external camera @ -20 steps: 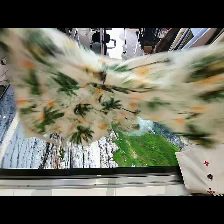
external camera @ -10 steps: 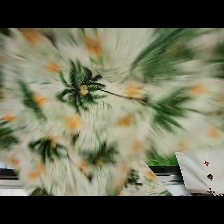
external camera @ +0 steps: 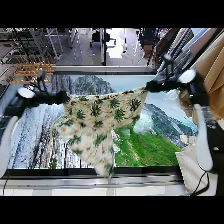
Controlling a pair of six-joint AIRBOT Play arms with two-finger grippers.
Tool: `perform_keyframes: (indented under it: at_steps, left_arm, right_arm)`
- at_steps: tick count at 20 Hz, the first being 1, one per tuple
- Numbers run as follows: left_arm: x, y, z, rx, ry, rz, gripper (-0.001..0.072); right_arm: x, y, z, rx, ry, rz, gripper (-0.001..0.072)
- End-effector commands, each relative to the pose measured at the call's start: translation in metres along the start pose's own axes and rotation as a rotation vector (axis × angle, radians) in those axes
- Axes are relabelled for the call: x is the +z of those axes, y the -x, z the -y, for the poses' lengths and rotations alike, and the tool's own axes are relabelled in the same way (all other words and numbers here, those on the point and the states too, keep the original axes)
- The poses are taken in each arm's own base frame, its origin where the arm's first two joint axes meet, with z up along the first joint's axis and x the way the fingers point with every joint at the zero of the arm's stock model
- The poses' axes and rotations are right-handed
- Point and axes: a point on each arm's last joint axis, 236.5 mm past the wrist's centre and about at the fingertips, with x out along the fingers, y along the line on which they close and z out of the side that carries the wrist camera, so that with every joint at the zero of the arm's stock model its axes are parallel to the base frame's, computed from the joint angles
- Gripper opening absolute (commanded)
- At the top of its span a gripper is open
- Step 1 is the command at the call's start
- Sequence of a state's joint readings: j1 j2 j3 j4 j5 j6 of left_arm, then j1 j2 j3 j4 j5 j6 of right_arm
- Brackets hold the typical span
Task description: Fold the clothes and pants, and hang the long-sleeved shirts on hangers.
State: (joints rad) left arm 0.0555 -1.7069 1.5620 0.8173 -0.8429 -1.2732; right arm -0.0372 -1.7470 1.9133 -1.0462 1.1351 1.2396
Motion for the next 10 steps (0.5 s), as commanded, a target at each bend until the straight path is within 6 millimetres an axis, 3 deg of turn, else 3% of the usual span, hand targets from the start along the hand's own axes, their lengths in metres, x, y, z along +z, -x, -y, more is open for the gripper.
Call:
perform_keyframes:
  at_steps: [1,3,6,8,10]
  left_arm:
    - [0.013,-0.049,-0.055,0.09,0.045,0.063,0.001]
    - [0.036,-0.033,-0.046,0.073,0.036,0.104,0.001]
    - [0.053,0.008,-0.009,0.026,-0.052,0.106,0.0009]
    - [0.066,0.05,0.023,0.01,-0.161,0.136,0.0009]
    - [0.078,0.111,0.068,-0.011,-0.274,0.198,0.0009]
  right_arm:
    - [-0.025,-0.048,0.02,0.012,-0.058,-0.063,0.0009]
    - [-0.018,-0.035,0.014,0.014,-0.044,-0.049,0.0009]
    - [-0.008,0.001,-0.007,0.028,-0.003,-0.035,0.0009]
    - [0.002,0.037,-0.026,0.033,0.039,-0.008,0.0009]
    - [0.018,0.085,-0.047,0.015,0.111,0.059,0.0009]
